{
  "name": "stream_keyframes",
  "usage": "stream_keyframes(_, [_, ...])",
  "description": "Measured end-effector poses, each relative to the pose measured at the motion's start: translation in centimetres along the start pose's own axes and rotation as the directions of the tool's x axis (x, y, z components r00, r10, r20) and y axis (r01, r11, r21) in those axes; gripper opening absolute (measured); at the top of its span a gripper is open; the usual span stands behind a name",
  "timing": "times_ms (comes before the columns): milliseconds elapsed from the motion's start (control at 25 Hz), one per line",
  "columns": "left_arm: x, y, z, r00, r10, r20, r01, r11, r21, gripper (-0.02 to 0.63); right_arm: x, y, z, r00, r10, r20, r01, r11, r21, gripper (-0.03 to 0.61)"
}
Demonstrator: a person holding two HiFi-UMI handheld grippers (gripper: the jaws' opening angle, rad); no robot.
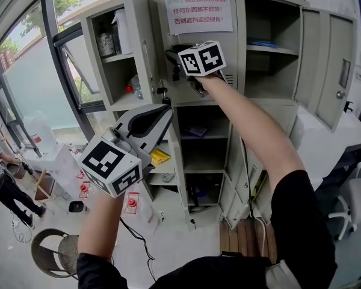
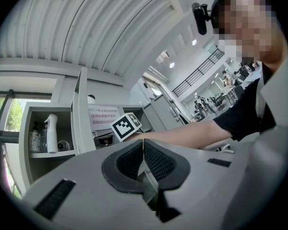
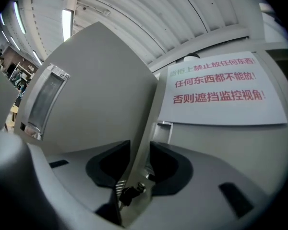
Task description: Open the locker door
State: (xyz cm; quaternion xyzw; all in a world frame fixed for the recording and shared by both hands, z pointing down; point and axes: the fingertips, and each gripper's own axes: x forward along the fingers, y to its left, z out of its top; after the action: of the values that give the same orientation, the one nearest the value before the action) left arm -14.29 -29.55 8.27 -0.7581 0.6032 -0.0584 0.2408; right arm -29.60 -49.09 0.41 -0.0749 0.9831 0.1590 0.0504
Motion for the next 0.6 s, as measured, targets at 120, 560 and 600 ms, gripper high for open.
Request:
stream_keyframes(120, [-0.2, -0.2, 0.0, 1.0, -0.006, 0.001, 0.006, 1.0, 0.004, 0.017, 0.3, -0.4, 0.3, 1.0, -0.016, -0.005, 0.016, 1.0, -0.012, 0.123])
stream_keyframes(560, [-1.2, -1.6, 1.1, 0.999, -0.043, 0.018, 0.043, 0.999, 0.011, 0.017, 1.8, -1.1, -0.3, 0.999, -0.035, -0.039, 0.037, 0.998, 0.05, 0.122])
stream_keyframes(600, [-1.3, -1.7, 1.2, 0.999, -0.042, 0.019, 0.041, 0.999, 0.013, 0.017, 1.9, -1.2, -0.3, 0.998, -0.038, -0.043, 0.041, 0.998, 0.054, 0.121])
